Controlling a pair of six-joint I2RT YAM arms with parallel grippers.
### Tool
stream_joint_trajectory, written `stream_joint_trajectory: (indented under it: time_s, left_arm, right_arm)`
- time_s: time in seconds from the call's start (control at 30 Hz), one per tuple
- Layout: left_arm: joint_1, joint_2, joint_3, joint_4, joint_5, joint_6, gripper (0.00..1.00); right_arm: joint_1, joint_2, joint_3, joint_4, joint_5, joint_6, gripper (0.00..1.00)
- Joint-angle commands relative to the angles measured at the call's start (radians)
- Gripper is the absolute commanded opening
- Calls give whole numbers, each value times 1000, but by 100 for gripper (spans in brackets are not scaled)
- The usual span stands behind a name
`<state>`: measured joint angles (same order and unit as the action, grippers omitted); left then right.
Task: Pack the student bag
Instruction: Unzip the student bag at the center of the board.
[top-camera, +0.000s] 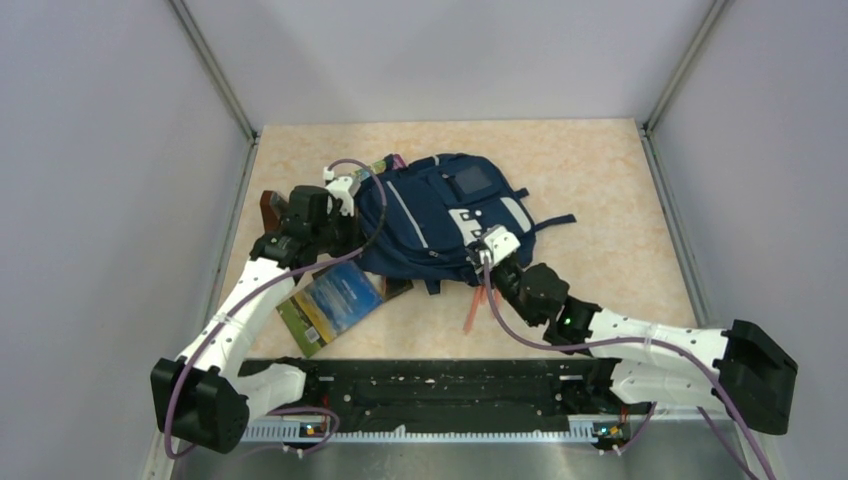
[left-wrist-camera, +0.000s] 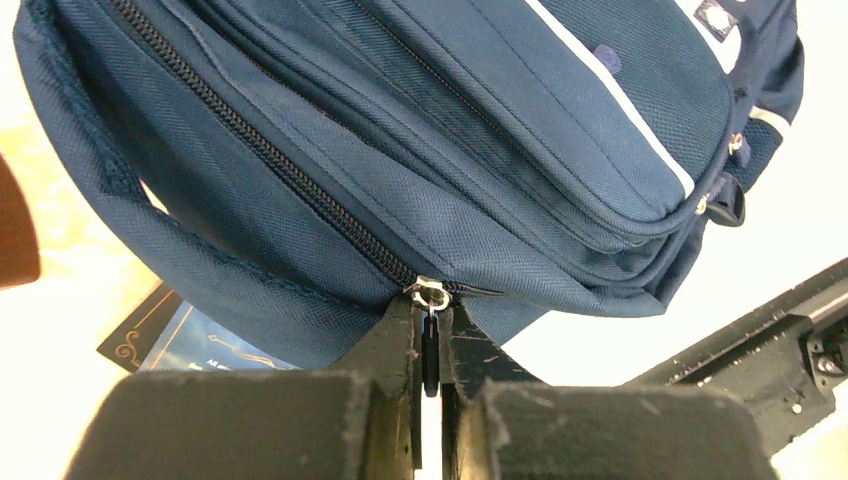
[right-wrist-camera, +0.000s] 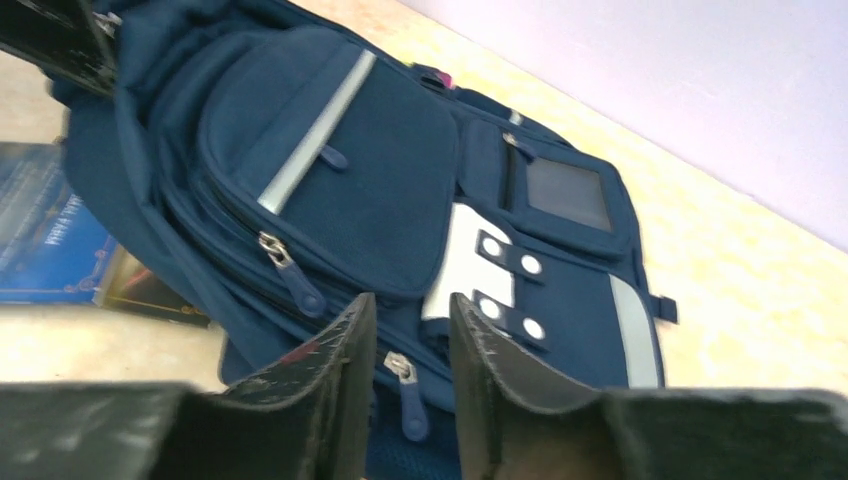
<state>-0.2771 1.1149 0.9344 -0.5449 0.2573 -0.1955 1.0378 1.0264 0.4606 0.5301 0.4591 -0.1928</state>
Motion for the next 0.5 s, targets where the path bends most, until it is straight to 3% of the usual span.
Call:
stream_joint_trajectory:
  time_s: [0.0,0.1,0.17,0.3,0.47]
  left_arm:
    - [-3,-23,12,106,111,24,0]
    - [-3,-21,12,106,124,20,0]
    - [-3,-20,12,106,137,17,0]
    - [-4,-21,12,107,153,12,0]
    - [-5,-24,12,109,165,7,0]
  right_arm:
    - [-2,14,84,17,-127,32,40]
    - [-2,62,141,-6,-246,54,59]
    - [-2,109,192,-21,-323,72,65]
    - [1,237,281,-40,-437,96,66]
    - [35,374,375,-77,-421,75,66]
